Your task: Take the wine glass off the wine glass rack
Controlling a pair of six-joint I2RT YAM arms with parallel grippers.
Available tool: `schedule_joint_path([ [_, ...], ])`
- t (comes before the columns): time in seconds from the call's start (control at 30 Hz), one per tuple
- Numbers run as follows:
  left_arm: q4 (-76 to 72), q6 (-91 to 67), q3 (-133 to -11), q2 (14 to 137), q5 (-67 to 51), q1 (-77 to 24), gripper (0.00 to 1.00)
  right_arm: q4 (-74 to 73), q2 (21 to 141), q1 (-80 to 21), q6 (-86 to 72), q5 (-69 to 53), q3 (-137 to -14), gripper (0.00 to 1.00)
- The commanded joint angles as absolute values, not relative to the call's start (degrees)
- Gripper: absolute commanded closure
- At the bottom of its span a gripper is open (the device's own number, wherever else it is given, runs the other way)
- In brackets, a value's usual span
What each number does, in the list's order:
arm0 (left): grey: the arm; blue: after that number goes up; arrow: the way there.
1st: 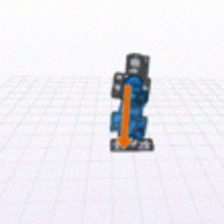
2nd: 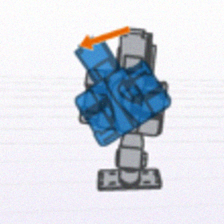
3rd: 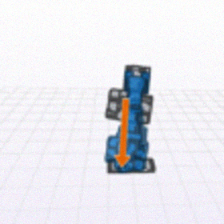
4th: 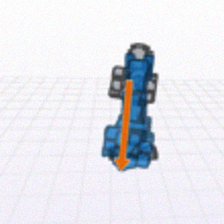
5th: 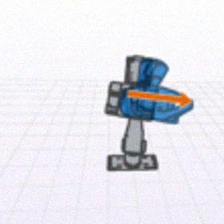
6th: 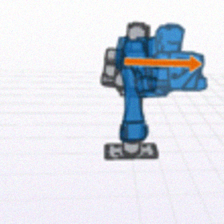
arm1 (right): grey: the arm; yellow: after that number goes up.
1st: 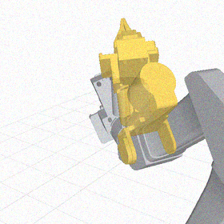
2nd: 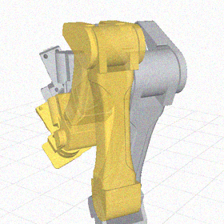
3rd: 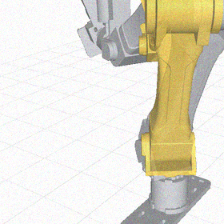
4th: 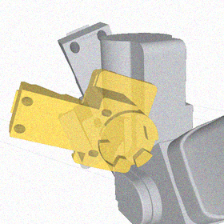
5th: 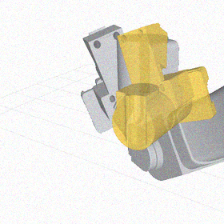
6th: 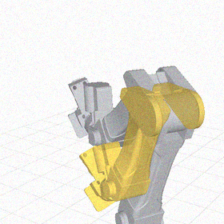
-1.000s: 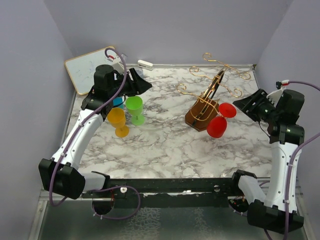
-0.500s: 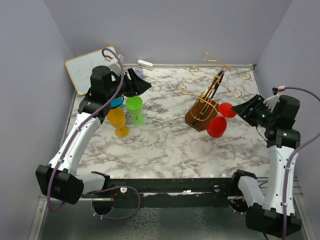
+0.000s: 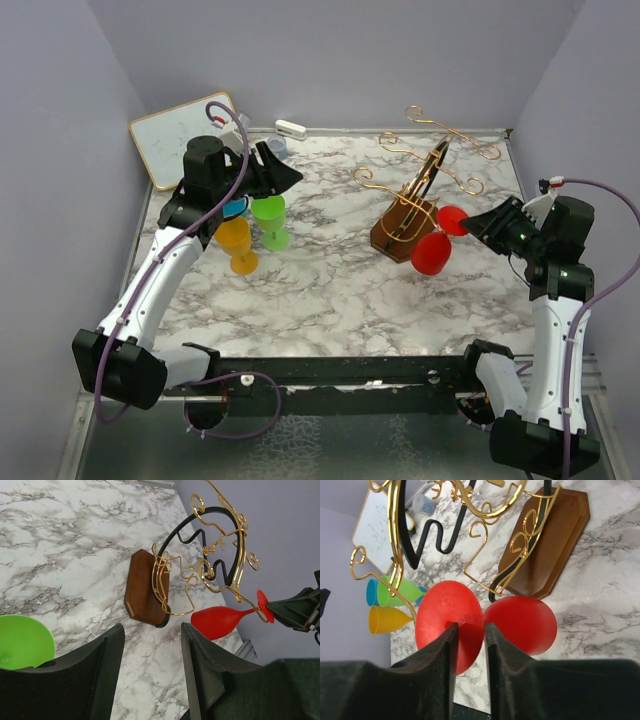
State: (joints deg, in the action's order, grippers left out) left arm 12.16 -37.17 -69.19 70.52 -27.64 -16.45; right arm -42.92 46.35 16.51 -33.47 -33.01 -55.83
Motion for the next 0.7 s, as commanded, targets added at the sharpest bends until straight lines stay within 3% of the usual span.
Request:
schedule_joint_path([
  [0.0,12.0,-37.3,-68.8,68.8,-28.1,-16.2,0.49,-39.4,45.5,16.8,-34.2,-35.9,-55.8,0.79],
  [0.27,12.2,-37.6,-68.7,68.7,-27.9,-16.2,0.49,-39.2,44.4,16.8,-35.1,-35.8,-57.3,0.99],
  [0.67,13.0,-37.7,-69.2,67.9,-27.6,-16.2,0.48,-39.2,40.6,16.8,-39.0,-34.2,-58.8,0.99],
])
